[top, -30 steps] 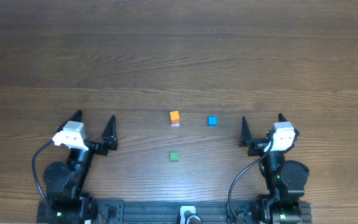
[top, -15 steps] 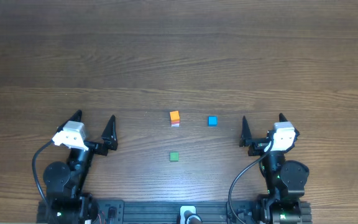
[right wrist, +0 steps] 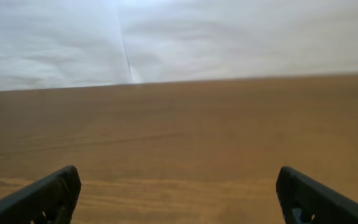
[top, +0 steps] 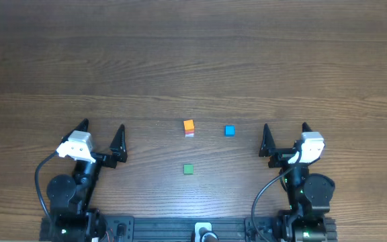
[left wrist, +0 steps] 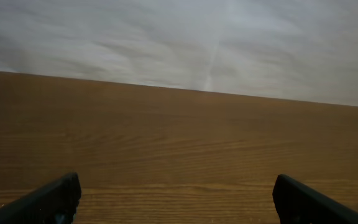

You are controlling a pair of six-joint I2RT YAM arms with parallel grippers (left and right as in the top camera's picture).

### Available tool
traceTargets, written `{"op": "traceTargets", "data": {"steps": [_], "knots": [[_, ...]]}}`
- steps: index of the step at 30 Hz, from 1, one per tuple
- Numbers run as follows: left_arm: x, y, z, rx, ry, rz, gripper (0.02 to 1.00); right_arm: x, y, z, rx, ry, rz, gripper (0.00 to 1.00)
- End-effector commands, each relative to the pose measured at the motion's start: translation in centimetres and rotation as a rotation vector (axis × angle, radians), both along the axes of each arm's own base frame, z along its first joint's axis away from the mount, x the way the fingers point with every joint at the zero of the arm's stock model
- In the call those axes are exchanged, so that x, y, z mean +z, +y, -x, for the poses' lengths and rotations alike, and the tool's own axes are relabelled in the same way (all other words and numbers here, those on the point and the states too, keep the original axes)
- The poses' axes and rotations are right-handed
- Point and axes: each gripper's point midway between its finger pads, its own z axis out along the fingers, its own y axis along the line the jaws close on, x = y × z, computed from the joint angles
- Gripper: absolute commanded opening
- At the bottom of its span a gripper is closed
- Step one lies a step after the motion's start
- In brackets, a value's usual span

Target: Stack Cubes

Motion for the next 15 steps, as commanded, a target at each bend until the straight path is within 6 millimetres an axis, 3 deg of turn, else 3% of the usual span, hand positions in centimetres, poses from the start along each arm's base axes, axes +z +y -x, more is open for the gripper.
{"op": "traceTargets", "data": {"steps": [1,10,15], "knots": [[0.0,0.0,0.0,0.003,-0.008,-0.018,0.996,3.6,0.4,0.8,0.012,-0.003,-0.071,0.991],[-0.1,0.0,0.0,0.004,-0.007,-0.018,0.998,7.7,1.7,1.7,0.075,0.256,-0.088,0.991],[-0.1,0.0,0.0,0.004,-0.007,-0.018,0.998,7.6,2.1,1.7,0.066,0.511,-0.162,0.991]]}}
